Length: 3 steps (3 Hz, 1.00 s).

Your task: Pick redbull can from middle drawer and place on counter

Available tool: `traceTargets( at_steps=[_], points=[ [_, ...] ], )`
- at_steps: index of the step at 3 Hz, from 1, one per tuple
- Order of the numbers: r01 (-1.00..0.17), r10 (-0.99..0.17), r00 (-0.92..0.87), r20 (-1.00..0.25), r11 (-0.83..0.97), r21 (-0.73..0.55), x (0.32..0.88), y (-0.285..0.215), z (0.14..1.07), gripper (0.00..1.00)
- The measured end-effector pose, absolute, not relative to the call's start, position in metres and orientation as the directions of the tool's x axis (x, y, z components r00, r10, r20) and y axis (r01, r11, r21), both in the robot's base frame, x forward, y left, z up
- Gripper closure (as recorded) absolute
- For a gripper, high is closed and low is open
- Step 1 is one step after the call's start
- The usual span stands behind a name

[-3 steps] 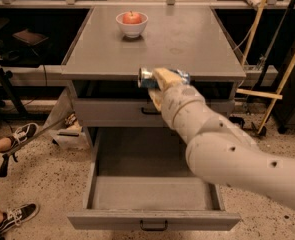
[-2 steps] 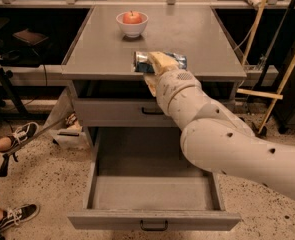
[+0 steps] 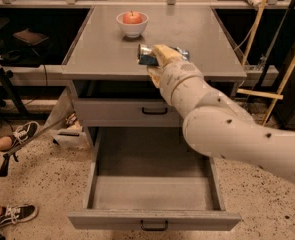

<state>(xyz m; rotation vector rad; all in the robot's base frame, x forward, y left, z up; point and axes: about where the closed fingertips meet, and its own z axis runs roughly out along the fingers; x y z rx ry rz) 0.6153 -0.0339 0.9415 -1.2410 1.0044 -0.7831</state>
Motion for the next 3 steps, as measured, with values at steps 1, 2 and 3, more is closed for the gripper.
traceTargets(
  at_steps=[1, 2, 3],
  points=[
    [-0.078, -0.911, 0.367, -0.188, 0.171, -0.982, 0.673, -0.041, 0.945, 1.00],
    [-0.114, -0.933, 0.315, -0.174, 0.145, -0.983, 0.731, -0.069, 0.949, 1.00],
    [-0.210, -0.952, 0.279, -0.122, 0.063, -0.976, 0.768, -0.086, 0.936, 1.00]
  ],
)
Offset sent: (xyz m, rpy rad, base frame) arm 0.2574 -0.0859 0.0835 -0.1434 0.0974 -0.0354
